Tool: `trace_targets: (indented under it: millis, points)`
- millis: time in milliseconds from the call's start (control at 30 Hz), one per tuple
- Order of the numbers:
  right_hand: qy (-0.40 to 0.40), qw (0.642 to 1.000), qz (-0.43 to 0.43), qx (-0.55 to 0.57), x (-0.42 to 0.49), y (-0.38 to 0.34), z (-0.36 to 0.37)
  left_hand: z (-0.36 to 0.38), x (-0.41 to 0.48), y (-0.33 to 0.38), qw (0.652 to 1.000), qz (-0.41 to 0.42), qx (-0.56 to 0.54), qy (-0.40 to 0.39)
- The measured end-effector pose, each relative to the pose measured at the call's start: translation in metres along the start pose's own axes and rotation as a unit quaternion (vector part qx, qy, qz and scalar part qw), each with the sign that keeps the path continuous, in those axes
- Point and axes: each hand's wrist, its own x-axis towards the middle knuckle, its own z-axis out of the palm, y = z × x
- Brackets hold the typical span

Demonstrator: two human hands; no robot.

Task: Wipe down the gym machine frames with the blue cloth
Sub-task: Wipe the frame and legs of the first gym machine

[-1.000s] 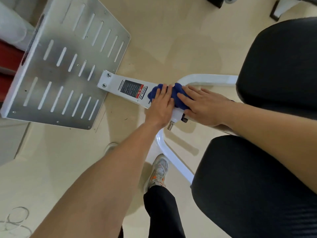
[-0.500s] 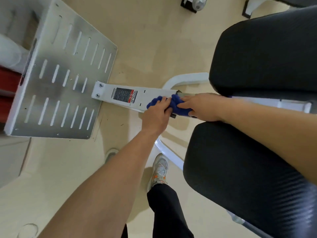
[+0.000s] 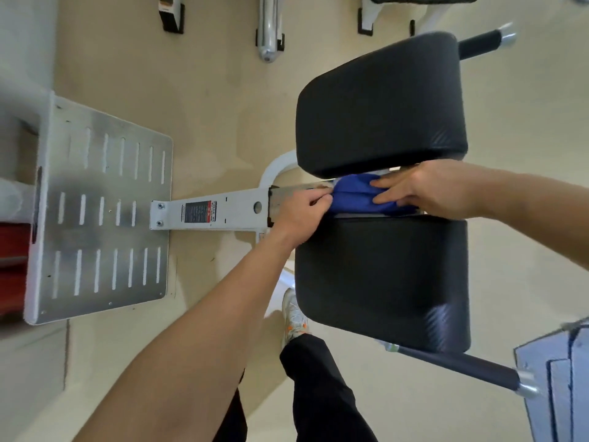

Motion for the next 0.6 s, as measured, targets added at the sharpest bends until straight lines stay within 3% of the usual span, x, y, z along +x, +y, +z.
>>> trace_targets:
  millis: [167,300,433,500,600]
  points:
    - [-0.035,0.998,-0.044,-0.030,0.025,-0.004,0.003,0.002,-0.007,-0.012,0.990,-0.054,0.051,-0.116]
    - [-0.031,0.997,-0.060,-0.036,0.048,-0.005,0.010,0.006,-0.005,0.002,0.986,-0.139,-0.003,-0.093]
    - [-0.001,0.998,-0.063,-0.009,0.008,0.015,0.006,0.015,-0.015,0.046,0.980,-0.148,-0.026,-0.132]
    - [0.007,0.998,-0.054,-0.004,-0.019,0.027,0.007,0.018,-0.021,0.064,0.977,-0.132,0.026,-0.165]
    - [0.010,0.999,-0.043,0.012,-0.033,0.031,0.012,0.024,-0.024,0.070,0.952,-0.080,0.197,-0.221]
